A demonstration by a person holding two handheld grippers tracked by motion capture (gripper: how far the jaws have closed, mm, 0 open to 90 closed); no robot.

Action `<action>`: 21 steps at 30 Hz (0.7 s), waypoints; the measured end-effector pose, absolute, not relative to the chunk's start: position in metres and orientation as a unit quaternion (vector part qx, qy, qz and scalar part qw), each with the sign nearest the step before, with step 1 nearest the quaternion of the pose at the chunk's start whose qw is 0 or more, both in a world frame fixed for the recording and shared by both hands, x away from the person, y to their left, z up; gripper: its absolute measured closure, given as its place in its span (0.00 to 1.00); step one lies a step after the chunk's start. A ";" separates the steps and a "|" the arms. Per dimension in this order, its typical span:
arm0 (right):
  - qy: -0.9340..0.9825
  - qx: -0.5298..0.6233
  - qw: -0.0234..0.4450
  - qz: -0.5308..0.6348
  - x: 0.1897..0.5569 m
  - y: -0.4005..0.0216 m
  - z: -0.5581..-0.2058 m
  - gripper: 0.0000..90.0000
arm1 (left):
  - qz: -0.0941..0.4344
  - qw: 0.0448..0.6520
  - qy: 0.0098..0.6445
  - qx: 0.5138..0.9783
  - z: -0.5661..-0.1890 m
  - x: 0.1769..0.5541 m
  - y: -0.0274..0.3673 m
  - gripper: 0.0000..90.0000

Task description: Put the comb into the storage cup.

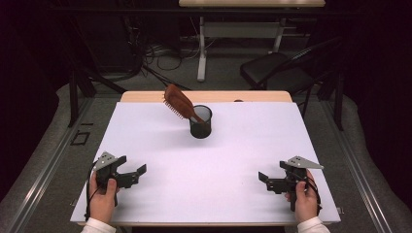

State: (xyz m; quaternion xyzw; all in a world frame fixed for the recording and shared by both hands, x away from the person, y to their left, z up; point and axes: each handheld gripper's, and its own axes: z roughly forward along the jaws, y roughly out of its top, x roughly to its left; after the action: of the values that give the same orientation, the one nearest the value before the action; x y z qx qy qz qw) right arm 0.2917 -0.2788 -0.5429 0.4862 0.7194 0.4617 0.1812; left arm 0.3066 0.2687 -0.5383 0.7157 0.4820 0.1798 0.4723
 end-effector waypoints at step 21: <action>0.719 0.489 0.180 0.459 0.294 -0.280 -0.546 0.00 | 0.182 0.472 0.486 0.713 -0.542 0.307 0.269 0.08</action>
State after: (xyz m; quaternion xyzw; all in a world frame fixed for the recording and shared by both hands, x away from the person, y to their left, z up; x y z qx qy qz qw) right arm 0.2938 -0.2797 -0.5464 0.4892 0.7195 0.4590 0.1800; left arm 0.3075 0.2694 -0.5419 0.7128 0.4855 0.1819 0.4723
